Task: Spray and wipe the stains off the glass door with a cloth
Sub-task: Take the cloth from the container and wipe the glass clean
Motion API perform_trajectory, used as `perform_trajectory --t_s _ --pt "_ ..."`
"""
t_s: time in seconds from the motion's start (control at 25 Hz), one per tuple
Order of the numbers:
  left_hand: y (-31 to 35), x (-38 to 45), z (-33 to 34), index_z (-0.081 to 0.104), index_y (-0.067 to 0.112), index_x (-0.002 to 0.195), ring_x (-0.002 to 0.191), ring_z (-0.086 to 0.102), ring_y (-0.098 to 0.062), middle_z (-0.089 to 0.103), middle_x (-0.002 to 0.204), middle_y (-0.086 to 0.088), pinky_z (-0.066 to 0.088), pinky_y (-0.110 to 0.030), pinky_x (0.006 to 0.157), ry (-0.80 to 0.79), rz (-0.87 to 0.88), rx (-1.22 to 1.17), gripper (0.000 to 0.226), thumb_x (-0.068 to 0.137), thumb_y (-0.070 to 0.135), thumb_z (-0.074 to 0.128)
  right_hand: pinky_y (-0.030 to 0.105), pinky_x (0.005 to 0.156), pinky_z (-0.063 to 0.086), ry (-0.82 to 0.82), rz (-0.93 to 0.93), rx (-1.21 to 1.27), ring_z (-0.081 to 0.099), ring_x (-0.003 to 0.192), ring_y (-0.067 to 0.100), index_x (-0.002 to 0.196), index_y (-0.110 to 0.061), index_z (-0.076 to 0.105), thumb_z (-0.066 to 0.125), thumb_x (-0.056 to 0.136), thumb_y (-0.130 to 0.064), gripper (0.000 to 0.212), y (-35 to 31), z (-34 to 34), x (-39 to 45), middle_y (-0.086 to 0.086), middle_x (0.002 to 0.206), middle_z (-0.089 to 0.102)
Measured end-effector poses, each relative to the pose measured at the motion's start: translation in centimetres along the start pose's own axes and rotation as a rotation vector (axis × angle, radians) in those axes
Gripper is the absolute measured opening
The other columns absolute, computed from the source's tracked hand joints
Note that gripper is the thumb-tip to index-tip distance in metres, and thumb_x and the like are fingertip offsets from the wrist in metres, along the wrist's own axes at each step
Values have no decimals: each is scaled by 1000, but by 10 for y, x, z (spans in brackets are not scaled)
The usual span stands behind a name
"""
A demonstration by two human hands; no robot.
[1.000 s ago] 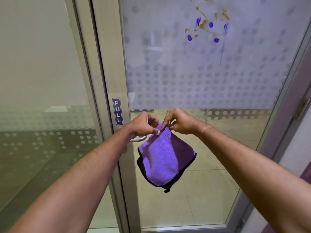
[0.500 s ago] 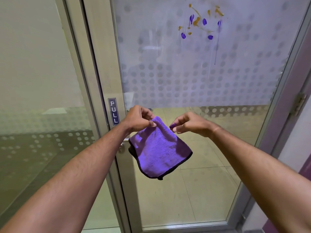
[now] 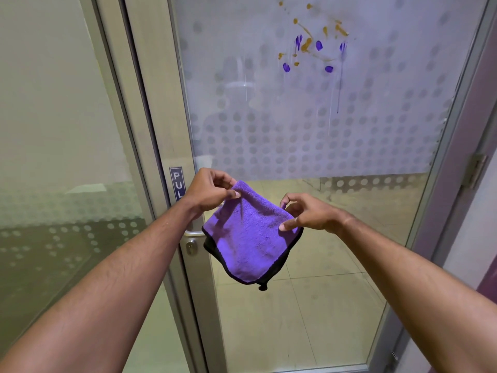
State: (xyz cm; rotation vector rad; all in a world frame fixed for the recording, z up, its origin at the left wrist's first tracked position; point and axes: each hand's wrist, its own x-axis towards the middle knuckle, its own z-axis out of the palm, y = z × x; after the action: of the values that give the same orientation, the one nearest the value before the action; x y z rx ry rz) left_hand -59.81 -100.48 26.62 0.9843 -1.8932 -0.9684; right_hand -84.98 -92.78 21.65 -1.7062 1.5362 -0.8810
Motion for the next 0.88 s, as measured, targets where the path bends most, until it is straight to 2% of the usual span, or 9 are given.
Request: perform_trajectory --t_s 0.16,0.28,0.4,0.48,0.6,0.68,0.76,0.88 --pt "8 2 1 73 12 74 63 64 -11 71 65 0 56 -25 69 24 20 -18 22 72 -10 77 26 67 50 -48 -6 -17 61 71 17 86 2 70 81 77 -5 15 -3 -6 -2 12 79 68" --pt "12 5 0 72 9 76 63 63 -12 70 68 -4 55 -22 66 39 23 -14 20 72 -11 76 25 67 48 -29 -1 -35 59 70 15 84 0 75 80 78 -6 10 -5 -13 -4 10 78 68" --pt "16 9 -2 71 5 82 69 61 -18 68 75 -11 53 -29 73 55 31 0 20 71 -10 78 24 64 51 49 -26 -35 63 67 13 86 1 75 80 76 -2 11 -14 -32 -6 9 75 70" --pt "22 13 -2 69 10 80 66 58 -15 64 71 -6 51 -30 74 61 59 -8 25 71 -11 78 21 58 50 112 -58 -57 63 61 9 87 2 73 80 75 1 13 -25 -49 -7 4 69 70" --pt "36 20 0 71 16 84 67 60 -14 64 72 -4 55 -34 78 80 111 -16 29 71 -10 77 19 51 46 244 -103 -110 58 53 5 88 -9 65 83 74 -1 24 -41 -75 -8 -4 62 68" --pt "49 25 5 72 16 80 71 62 -17 69 75 -5 56 -34 79 110 154 -16 26 71 -8 78 21 56 50 313 -130 -137 62 59 7 94 -14 66 83 74 -3 28 -50 -93 -10 1 71 71" --pt "64 31 15 69 16 72 67 60 -13 68 71 -2 55 -29 73 159 185 3 24 70 -6 79 29 68 57 371 -162 -204 66 69 9 97 -16 72 81 76 -4 26 -54 -112 -12 4 83 76" --pt "87 40 35 69 16 69 55 55 -2 66 65 2 50 -18 61 224 218 44 21 70 -2 79 33 75 57 467 -181 -358 65 71 8 91 -17 78 77 74 -6 20 -56 -134 -16 3 83 77"
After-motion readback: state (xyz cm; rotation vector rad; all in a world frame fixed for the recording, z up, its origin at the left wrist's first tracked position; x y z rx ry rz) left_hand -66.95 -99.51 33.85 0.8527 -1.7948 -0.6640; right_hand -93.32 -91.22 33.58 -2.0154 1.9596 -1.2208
